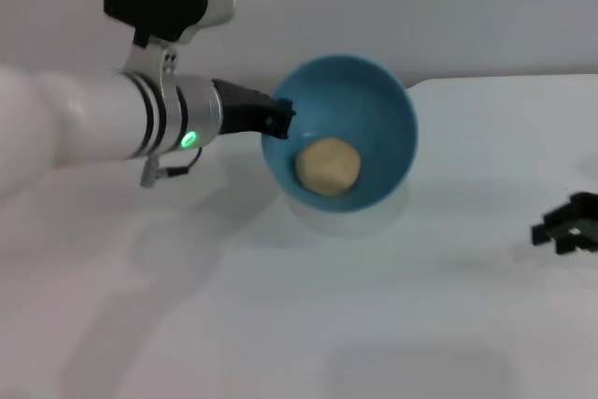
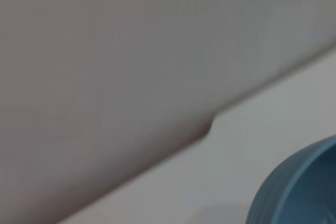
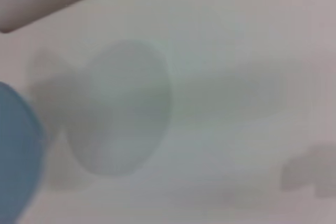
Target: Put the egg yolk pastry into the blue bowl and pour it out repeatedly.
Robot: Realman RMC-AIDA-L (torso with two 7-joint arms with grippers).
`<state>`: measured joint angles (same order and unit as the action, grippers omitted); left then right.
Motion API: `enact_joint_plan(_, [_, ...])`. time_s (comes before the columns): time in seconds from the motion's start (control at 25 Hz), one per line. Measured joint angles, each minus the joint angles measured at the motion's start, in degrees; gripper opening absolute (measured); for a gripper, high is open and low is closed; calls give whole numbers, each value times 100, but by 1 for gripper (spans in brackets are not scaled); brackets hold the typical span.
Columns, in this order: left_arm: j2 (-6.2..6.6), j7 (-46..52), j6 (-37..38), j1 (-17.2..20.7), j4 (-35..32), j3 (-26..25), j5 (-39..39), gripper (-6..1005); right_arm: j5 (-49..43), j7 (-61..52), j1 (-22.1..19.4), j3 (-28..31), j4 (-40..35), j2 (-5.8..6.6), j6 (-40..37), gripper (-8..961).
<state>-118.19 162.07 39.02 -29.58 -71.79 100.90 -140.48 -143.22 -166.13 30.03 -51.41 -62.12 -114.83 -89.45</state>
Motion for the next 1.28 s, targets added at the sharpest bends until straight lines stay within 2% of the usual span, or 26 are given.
enact_joint_plan(0.16, [2,0,-927,550,-259,578,28,0,-12,22,-228,329,-32,56,-110,320])
enact_joint_plan(0.24, [0,0,-1652,804,-275,965,13,0,-10,33,-301,459,-50,84,-147,320])
enact_joint_plan(0.44, [-16,-4,-3857,1174,311,1928,-14,1,9,52,-361,574,-127,92,-248,320])
enact_joint_plan(0.64, [-44,-14,-6140,1225,1268,2879,28,1,13,60,-296,551,-133,93,-272,320])
enact_joint_plan(0.76, [-73,-15,-6957,1202,1748,3231,144,0,14,61,-258,539,-134,90,-276,321])
enact_joint_plan(0.92, [-78,-157,-8180,1192,2323,3772,701,1,14,62,-218,551,-135,76,-303,321])
enact_joint_plan(1.08, [-83,-444,-8997,1155,2668,4319,1340,0,17,64,-171,571,-134,51,-320,321])
enact_joint_plan(1.28, [-89,-519,-9415,1114,2840,4626,1789,0,22,64,-145,550,-125,13,-326,321])
